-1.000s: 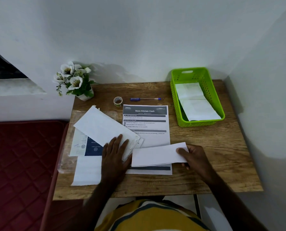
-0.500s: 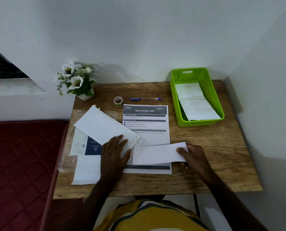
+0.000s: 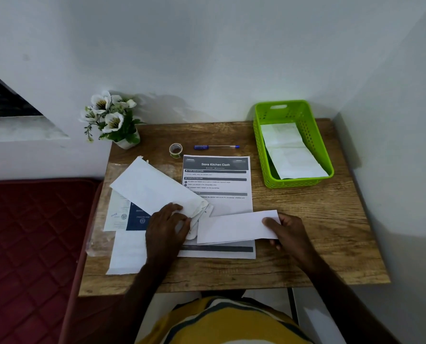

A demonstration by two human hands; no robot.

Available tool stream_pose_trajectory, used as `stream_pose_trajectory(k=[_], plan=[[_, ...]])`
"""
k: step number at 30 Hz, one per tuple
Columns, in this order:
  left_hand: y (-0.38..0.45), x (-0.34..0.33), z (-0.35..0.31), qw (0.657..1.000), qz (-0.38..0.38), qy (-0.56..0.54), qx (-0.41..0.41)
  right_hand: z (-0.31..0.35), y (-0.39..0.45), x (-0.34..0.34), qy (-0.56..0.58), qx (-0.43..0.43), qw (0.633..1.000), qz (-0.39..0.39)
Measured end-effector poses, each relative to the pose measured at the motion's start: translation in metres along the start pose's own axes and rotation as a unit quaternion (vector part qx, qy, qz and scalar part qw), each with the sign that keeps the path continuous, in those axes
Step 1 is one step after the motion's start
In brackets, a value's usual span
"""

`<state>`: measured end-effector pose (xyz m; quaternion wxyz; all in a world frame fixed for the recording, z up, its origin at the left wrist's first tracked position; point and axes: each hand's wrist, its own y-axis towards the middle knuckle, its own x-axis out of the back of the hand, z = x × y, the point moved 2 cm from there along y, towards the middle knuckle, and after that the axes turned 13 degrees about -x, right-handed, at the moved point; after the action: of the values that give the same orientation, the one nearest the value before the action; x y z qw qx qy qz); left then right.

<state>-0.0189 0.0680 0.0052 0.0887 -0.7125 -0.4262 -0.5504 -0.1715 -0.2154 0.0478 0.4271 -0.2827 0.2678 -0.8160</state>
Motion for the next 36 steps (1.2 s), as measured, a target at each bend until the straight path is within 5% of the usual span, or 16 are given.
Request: stream_pose_trajectory(k=[21, 36], plan=[[0.003, 0.002, -0.004, 0.996, -0.020, -0.073, 0.049, -0.001, -0.013, -0.031, 0.007, 0.044, 0.996, -0.083], [0.008, -0.005, -0.026, 0.998, -0.028, -0.028, 0.047, 0.001, -0.005, -0.071, 0.024, -0.032, 0.999, -0.028]])
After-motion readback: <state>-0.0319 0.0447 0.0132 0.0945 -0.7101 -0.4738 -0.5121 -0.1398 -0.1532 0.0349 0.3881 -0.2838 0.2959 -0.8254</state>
